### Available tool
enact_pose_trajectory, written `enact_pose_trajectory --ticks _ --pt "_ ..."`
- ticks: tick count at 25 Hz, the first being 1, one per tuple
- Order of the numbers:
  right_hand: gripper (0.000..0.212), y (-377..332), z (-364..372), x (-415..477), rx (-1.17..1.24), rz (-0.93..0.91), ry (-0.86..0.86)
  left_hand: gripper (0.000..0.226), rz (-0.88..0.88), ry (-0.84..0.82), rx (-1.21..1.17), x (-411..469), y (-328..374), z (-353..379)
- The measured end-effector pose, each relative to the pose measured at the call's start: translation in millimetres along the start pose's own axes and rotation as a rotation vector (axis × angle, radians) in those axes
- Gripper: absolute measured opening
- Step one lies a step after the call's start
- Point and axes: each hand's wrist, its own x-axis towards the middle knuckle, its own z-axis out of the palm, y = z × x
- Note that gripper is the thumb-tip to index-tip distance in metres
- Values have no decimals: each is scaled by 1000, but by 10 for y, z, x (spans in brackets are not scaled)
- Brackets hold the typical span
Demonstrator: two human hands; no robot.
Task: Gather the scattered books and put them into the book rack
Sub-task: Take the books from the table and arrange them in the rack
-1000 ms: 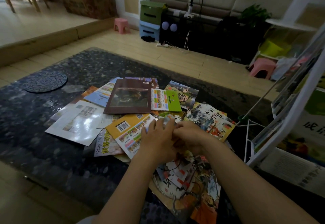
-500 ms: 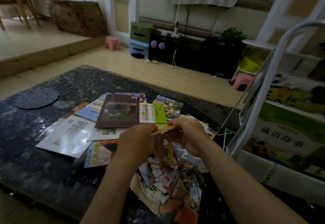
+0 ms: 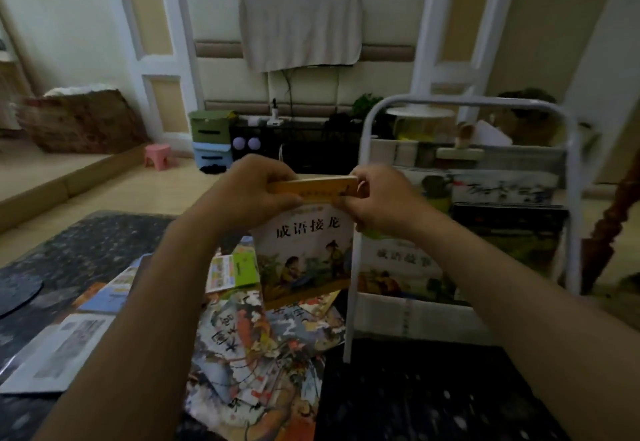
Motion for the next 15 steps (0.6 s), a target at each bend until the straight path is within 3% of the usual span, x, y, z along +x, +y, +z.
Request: enact_pose_trajectory --ticks 8,12,15 --pt "23 556 -950 -462 -256 48 164 15 138 -183 223 632 989 497" --pt "27 908 -1026 -620 -348 30 248 15 234 -139 386 802 1128 880" --pt "19 1124 -914 -641 -523 -1 242 14 245 -119 474 797 984 1156"
